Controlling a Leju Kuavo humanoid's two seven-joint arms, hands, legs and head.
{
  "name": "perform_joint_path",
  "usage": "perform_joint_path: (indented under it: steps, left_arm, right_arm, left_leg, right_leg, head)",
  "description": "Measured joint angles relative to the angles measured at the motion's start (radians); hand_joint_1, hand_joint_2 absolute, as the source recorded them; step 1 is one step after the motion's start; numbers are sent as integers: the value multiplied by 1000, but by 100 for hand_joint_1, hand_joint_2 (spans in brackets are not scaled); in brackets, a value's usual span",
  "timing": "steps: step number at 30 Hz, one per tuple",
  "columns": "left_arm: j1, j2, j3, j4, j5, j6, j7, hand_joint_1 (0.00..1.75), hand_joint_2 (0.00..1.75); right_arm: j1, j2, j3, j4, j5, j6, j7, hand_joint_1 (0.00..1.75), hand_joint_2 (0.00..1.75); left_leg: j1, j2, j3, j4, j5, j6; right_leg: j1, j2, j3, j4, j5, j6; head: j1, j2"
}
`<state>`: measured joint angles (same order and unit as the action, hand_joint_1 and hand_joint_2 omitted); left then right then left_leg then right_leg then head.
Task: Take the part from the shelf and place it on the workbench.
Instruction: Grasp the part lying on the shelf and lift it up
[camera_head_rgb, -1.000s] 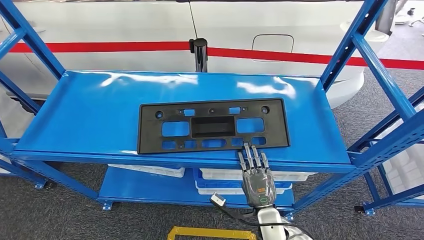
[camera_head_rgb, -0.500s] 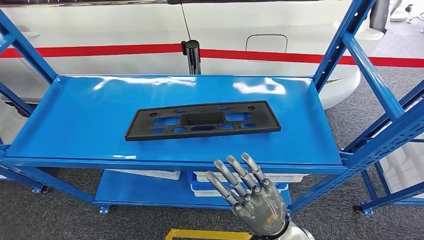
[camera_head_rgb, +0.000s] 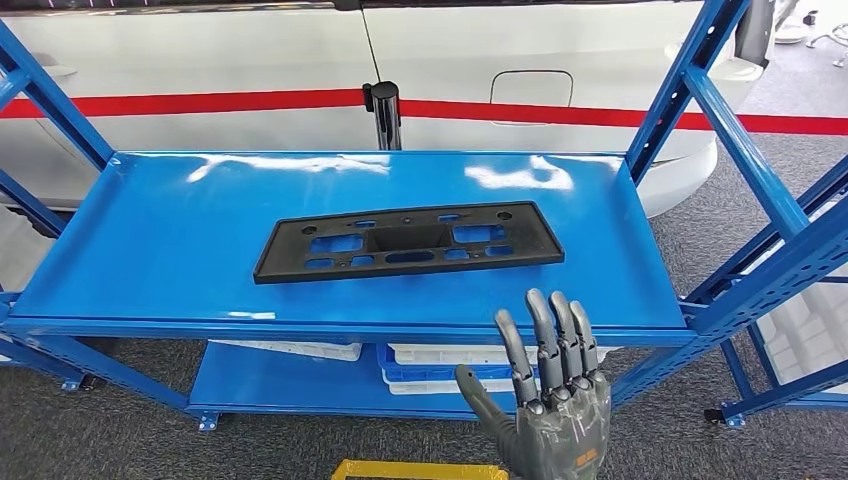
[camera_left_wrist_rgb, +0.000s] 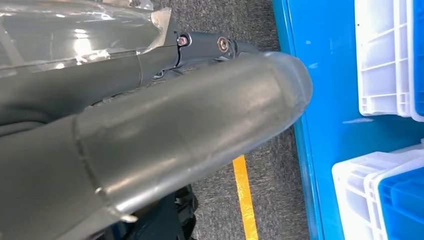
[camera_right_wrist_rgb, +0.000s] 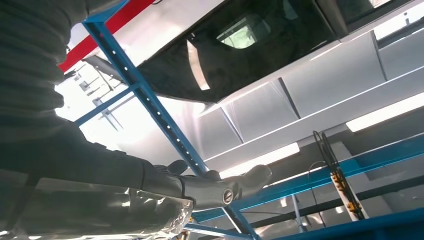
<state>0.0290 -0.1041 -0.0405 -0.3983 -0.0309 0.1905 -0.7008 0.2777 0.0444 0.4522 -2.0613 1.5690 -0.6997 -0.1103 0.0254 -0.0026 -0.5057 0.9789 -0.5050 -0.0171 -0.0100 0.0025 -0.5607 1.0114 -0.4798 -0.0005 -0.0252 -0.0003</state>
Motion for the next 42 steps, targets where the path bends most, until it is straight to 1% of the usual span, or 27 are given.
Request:
perform_joint_path:
  steps: [3,6,8,10,11,13,14,15,16,18,19,20,21,22,24,26,28,31,33,36,42]
  left_arm:
    - [0,-2,0,0,-10,2,0,0,0]
    - [1,-6,0,-1,-14,0,0,0,0]
    - [1,-8,0,-2,-13,-2,0,0,0]
    - [0,-9,-2,-4,-13,-7,0,0,0]
    - [-1,-9,-3,-6,-13,-10,0,0,0]
    - [-6,-10,-6,-7,-12,-19,0,0,0]
    - [-9,-10,-9,-7,-12,-24,0,0,0]
    - [-12,-10,-14,-7,-11,-28,0,0,0]
    - [-16,-9,-19,-7,-10,-31,0,0,0]
    - [-26,-9,-31,-6,-7,-35,0,0,0]
    - [-30,-9,-35,-6,-7,-36,0,0,0]
    - [-32,-9,-37,-6,-6,-36,0,0,0]
    - [-32,-9,-38,-6,-5,-37,0,0,0]
    - [-32,-9,-40,-6,-4,-37,0,0,0]
    - [-32,-9,-46,-5,-3,-38,0,0,0]
    - [-32,-9,-51,-5,-2,-39,0,0,0]
    - [-33,-9,-53,-5,-2,-39,0,0,0]
    - [-35,-9,-57,-4,0,-40,0,0,0]
    - [-38,-9,-62,0,3,-41,0,0,0]
    - [-43,-8,-75,8,8,-45,0,0,0]
    - [-55,-7,-103,26,10,-49,0,0,0]
  right_arm:
    - [-10,-13,2,30,0,0,-20,0,175]
    - [-50,-14,-12,114,0,1,-85,0,175]
    - [-85,-12,-38,176,0,1,-122,0,175]
    - [-123,-11,-65,231,0,1,-126,0,175]
    - [-147,-14,-75,259,0,1,-110,0,175]
    - [-205,-31,-82,319,0,1,-39,0,175]
    - [-242,-48,-77,349,-1,1,25,0,175]
    - [-292,-71,-60,385,0,1,115,0,175]
    - [-350,-98,-29,425,0,1,234,0,175]
    - [-472,-159,82,505,1,1,499,0,175]
    - [-515,-184,148,534,1,1,596,0,175]
    - [-545,-203,209,557,1,1,648,0,175]
    - [-563,-217,259,575,1,1,661,0,175]
    - [-577,-228,297,591,1,1,654,0,175]
    - [-603,-246,344,616,1,1,634,0,175]
    - [-626,-261,374,633,1,1,640,0,175]
    - [-649,-272,411,650,1,1,686,0,175]
    - [-702,-279,501,696,1,1,779,0,175]
    - [-731,-278,548,737,1,1,797,0,175]
    - [-773,-273,586,800,1,1,803,0,175]
    - [-830,-264,626,883,1,8,807,0,175]
  left_leg:
    - [0,0,0,0,0,0]
    - [0,0,0,0,0,1]
    - [0,0,1,0,0,1]
    - [0,0,1,0,1,1]
    - [0,0,1,0,1,2]
    - [0,1,1,0,1,2]
    - [0,1,1,0,2,3]
    - [0,1,1,1,2,3]
    - [-1,2,1,1,2,4]
    - [-1,4,3,1,3,4]
    - [-1,4,3,2,3,4]
    - [-1,3,3,2,3,4]
    - [-1,2,3,2,3,4]
    - [-1,1,2,2,3,4]
    - [-1,1,1,2,3,4]
    - [-1,1,0,2,3,4]
    - [-1,2,0,2,3,4]
    - [-2,3,0,2,3,4]
    - [-2,2,0,2,3,4]
    - [-2,1,0,2,3,4]
    - [-2,1,0,2,3,5]
  right_leg:
    - [0,0,0,0,0,0]
    - [0,1,0,0,0,0]
    - [0,0,1,0,0,0]
    - [0,0,1,0,1,0]
    - [0,0,1,0,1,0]
    - [0,0,2,0,1,0]
    - [0,0,2,0,1,0]
    - [0,1,2,0,2,0]
    - [-1,1,2,0,3,0]
    - [-1,3,2,0,4,1]
    - [-2,3,2,0,4,2]
    - [-2,2,2,0,4,2]
    - [-2,2,2,0,3,2]
    - [-2,2,1,0,3,2]
    - [-2,2,0,0,3,2]
    - [-1,2,0,0,3,2]
    - [-1,2,0,0,3,2]
    - [-2,2,0,0,3,2]
    - [-2,2,0,0,3,2]
    - [-2,2,0,0,3,2]
    - [-2,2,0,0,3,2]
  head:
    - [0,0]
    - [0,0]
    - [0,0]
    - [0,0]
    - [0,0]
    - [0,0]
    - [0,0]
    - [0,0]
    - [0,0]
    - [0,0]
    - [0,0]
    - [0,0]
    - [0,0]
    - [0,0]
    - [0,0]
    - [0,0]
    - [0,0]
    - [0,0]
    - [0,0]
    - [0,0]
    - [0,0]
